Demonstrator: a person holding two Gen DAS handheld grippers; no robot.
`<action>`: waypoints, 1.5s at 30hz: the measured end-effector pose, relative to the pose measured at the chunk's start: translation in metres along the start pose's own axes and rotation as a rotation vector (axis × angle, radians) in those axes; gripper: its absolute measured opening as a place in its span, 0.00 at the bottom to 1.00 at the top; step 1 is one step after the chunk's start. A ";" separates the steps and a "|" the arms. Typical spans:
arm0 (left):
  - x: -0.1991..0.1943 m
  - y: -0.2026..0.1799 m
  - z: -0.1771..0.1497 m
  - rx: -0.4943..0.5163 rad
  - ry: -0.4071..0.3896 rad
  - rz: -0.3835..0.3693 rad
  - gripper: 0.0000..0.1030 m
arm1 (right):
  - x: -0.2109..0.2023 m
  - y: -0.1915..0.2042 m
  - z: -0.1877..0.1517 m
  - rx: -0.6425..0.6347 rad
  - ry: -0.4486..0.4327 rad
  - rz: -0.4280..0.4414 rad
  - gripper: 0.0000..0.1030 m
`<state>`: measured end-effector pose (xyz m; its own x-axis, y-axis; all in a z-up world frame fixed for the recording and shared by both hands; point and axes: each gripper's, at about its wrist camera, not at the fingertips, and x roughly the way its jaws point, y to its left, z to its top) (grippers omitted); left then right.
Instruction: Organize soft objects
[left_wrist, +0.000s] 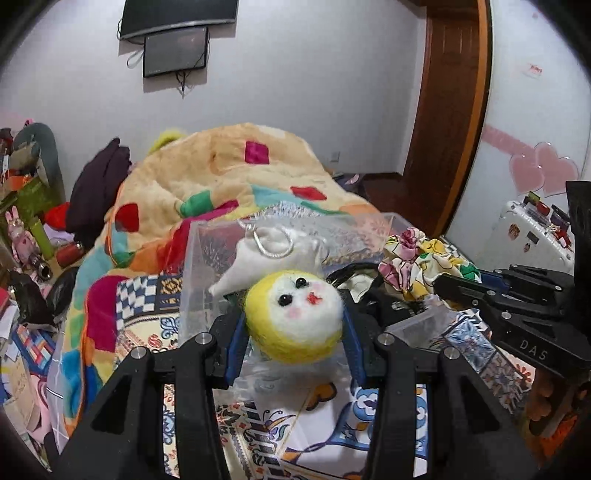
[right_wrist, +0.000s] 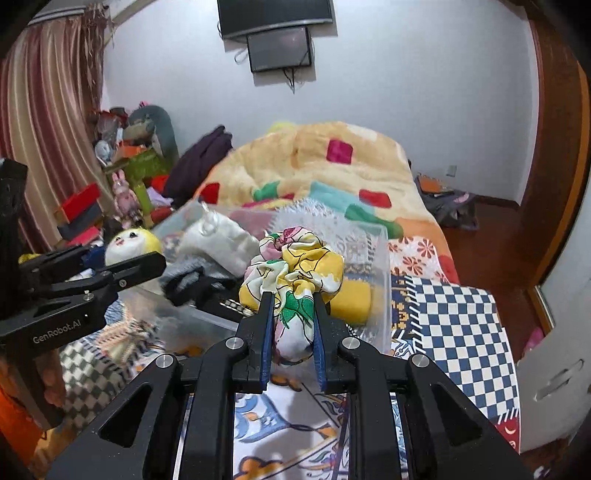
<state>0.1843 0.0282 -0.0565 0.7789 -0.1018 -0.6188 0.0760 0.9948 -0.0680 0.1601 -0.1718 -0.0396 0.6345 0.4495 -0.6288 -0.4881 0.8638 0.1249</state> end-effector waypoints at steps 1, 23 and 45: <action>0.005 0.001 -0.001 -0.004 0.008 0.001 0.44 | 0.003 0.000 -0.001 0.002 0.009 -0.002 0.16; -0.063 0.004 0.003 -0.047 -0.137 -0.006 0.70 | -0.046 0.011 0.009 -0.049 -0.084 -0.066 0.53; -0.183 -0.036 0.001 0.024 -0.392 0.013 1.00 | -0.160 0.038 0.013 -0.038 -0.380 -0.034 0.92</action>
<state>0.0400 0.0115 0.0599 0.9584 -0.0841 -0.2729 0.0757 0.9963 -0.0413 0.0478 -0.2077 0.0753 0.8240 0.4793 -0.3023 -0.4804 0.8737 0.0758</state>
